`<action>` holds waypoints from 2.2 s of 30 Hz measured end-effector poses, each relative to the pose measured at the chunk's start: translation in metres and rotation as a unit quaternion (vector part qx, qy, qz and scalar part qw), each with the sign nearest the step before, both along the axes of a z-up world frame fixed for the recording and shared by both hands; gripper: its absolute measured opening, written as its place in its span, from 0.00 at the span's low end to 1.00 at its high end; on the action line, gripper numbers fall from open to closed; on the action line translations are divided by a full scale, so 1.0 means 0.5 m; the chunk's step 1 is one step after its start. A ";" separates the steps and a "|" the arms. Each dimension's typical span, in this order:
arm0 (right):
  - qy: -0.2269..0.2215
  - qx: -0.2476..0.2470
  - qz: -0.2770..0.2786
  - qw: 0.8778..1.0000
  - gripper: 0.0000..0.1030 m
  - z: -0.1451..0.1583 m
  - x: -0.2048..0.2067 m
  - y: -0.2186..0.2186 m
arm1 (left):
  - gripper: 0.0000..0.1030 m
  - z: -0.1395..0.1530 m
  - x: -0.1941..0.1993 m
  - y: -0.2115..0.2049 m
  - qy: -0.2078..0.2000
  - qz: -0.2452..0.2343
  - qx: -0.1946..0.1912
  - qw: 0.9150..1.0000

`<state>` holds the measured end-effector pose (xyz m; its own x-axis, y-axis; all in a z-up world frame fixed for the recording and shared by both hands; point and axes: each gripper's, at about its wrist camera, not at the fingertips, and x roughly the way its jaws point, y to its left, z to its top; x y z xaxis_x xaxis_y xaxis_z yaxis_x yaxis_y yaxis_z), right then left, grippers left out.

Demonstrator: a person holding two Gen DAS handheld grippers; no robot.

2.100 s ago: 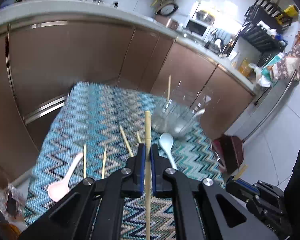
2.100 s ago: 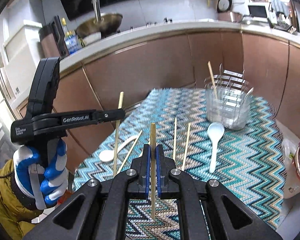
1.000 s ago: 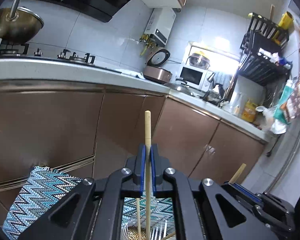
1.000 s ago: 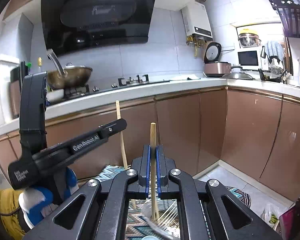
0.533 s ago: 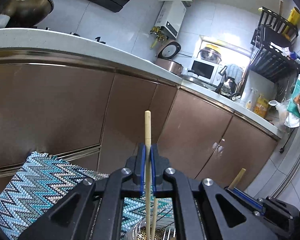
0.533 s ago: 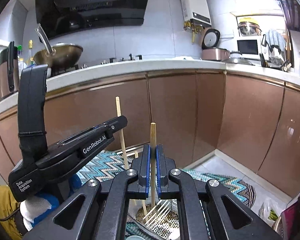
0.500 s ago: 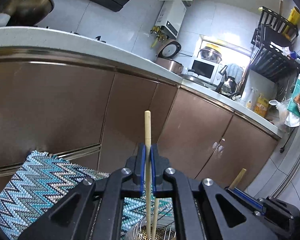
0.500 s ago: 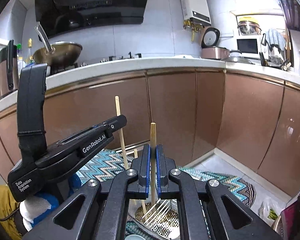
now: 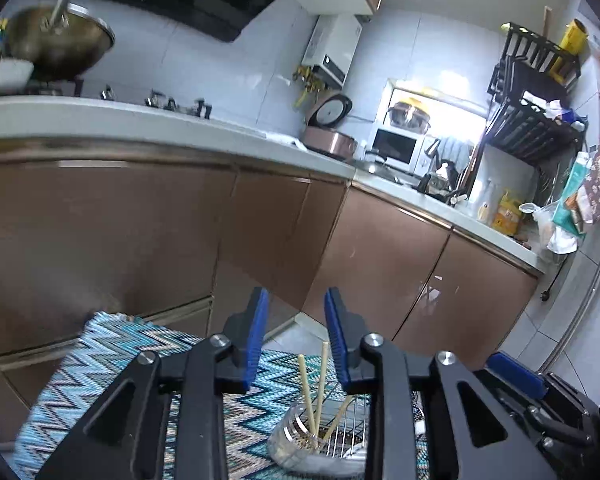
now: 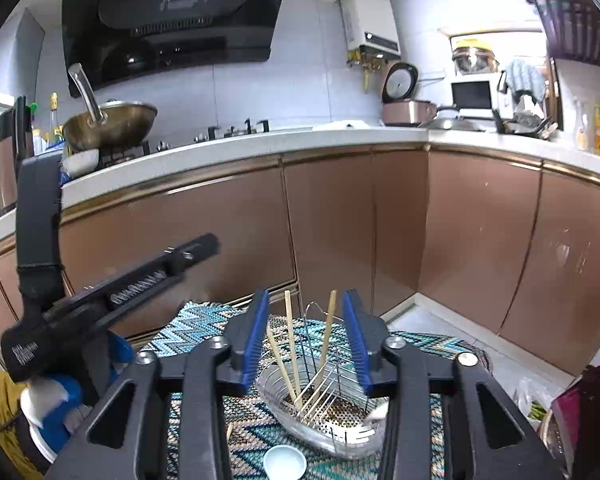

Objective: Organize utensils
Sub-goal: 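Lift both tools away from the holder over the table, then lower both tools toward the remaining chopsticks on the cloth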

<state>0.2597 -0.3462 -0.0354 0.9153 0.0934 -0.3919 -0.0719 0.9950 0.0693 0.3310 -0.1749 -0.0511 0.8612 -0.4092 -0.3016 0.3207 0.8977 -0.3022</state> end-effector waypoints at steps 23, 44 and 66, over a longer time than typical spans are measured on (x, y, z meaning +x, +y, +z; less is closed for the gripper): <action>-0.071 -0.001 -0.018 0.997 0.60 0.143 -0.395 0.113 | 0.55 0.180 -0.405 0.318 -0.066 0.054 0.005 0.996; -0.084 0.014 -0.006 0.996 0.60 0.137 -0.509 0.155 | 0.55 0.161 -0.514 0.483 -0.036 0.060 0.004 0.998; 0.069 0.061 -0.013 0.996 0.60 -0.095 -0.292 0.055 | 0.55 -0.154 -0.236 0.306 0.226 -0.034 0.098 0.969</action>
<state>0.1136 -0.3186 -0.0827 0.8559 0.1242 -0.5020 -0.0270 0.9802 0.1964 0.2131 -0.0219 -0.1280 0.5963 -0.3567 -0.7191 0.2562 0.9336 -0.2506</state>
